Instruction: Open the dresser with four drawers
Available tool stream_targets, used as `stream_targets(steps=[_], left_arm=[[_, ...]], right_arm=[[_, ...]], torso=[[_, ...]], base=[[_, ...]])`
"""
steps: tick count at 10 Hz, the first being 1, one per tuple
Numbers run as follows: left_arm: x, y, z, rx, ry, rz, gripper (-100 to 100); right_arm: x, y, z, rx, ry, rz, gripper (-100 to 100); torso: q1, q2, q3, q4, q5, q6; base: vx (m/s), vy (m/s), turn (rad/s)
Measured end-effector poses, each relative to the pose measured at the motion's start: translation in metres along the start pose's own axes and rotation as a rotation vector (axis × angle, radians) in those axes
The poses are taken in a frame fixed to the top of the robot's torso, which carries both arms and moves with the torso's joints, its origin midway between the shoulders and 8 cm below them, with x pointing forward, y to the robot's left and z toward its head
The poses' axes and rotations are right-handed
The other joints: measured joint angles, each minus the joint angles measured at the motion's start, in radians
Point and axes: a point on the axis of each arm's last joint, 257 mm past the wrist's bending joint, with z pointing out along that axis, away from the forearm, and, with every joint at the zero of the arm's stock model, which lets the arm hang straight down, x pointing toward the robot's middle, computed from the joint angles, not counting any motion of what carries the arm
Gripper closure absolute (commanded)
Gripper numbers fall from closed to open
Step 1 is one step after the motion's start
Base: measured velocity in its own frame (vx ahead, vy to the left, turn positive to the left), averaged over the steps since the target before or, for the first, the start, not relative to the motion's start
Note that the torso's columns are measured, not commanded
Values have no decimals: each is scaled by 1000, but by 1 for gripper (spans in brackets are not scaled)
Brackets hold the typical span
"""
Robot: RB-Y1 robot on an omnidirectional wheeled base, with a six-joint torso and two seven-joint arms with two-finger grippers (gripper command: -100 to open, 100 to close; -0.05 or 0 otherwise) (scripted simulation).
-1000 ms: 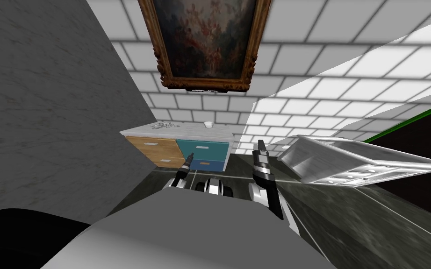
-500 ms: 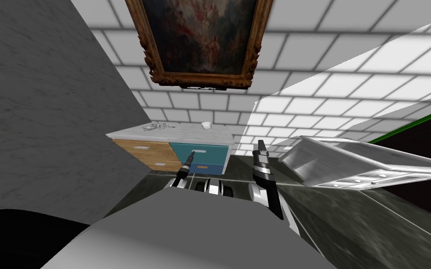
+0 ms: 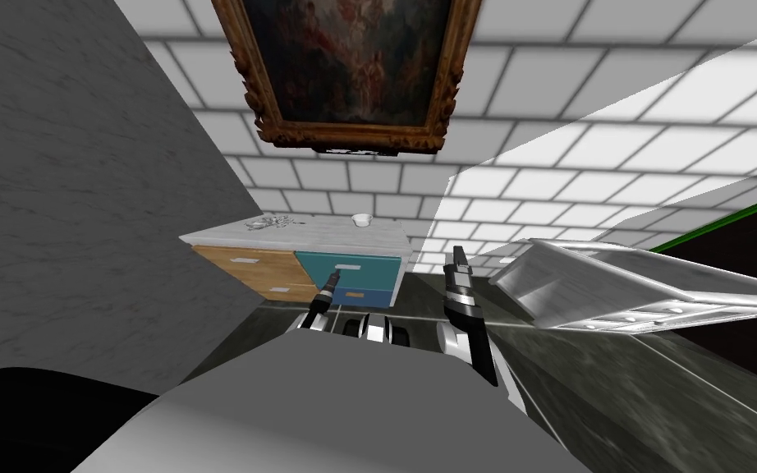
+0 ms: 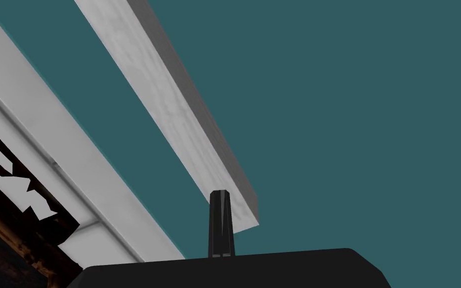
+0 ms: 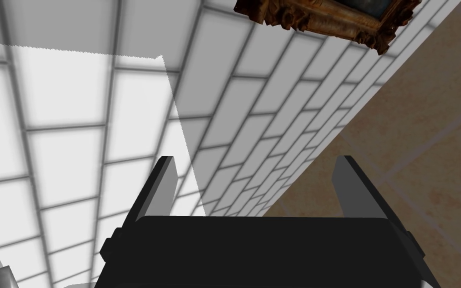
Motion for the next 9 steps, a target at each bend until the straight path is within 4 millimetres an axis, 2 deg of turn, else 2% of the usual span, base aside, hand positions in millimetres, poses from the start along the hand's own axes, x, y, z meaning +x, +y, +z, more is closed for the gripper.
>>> stream_targets(steps=[3,4,9], left_arm=[[0,-3,-4,1,5,0,100],[0,-3,-4,0,5,-1,-100],[4,7,-4,-9,0,-7,-100]], right_arm=[[0,0,0,0,0,0,0],[0,0,0,0,0,0,0],[0,0,0,0,0,0,0]], torso=[[1,-7,-4,-2,0,0],[2,-14,-8,-3,0,0],[-1,-7,-4,-2,0,0]], base=[[-165,-12,10],[69,11,-13],[151,8,-8]])
